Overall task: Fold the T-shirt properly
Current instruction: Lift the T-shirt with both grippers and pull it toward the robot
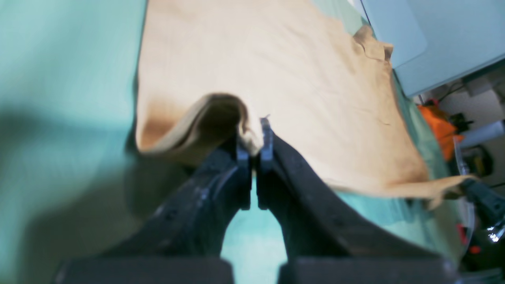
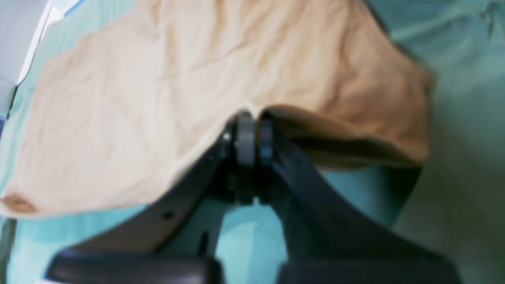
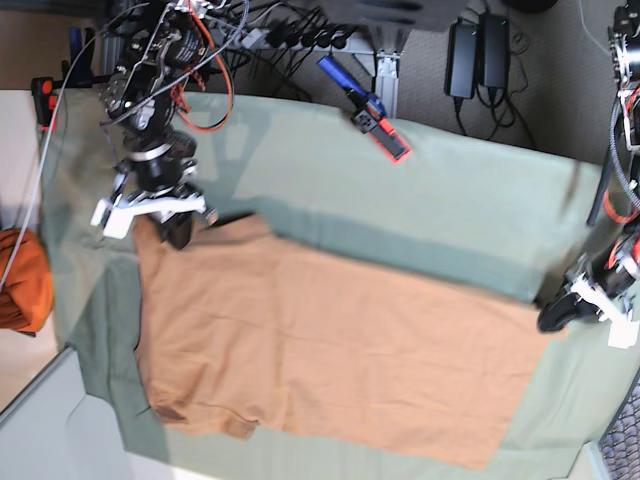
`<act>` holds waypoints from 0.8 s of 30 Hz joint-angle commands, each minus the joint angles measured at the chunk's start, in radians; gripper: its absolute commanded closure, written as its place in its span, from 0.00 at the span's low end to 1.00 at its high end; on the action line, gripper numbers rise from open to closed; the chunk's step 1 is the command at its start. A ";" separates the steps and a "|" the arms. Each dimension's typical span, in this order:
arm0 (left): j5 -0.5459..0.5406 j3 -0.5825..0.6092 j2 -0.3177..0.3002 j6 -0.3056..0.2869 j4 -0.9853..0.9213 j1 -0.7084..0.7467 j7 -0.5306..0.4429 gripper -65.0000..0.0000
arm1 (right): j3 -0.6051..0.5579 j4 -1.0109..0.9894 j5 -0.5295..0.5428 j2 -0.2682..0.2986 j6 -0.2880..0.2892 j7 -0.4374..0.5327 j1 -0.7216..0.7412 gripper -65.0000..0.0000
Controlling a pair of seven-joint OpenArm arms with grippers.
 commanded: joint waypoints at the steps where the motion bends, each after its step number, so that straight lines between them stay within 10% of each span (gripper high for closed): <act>1: -0.003 0.000 -0.015 -0.012 0.012 -0.024 -0.032 1.00 | 0.003 0.000 -0.008 0.008 0.037 0.025 0.023 1.00; 24: 0.268 0.118 -0.008 -0.012 -0.179 -0.197 -0.253 1.00 | -0.135 -0.351 -0.113 0.106 0.091 0.017 0.351 1.00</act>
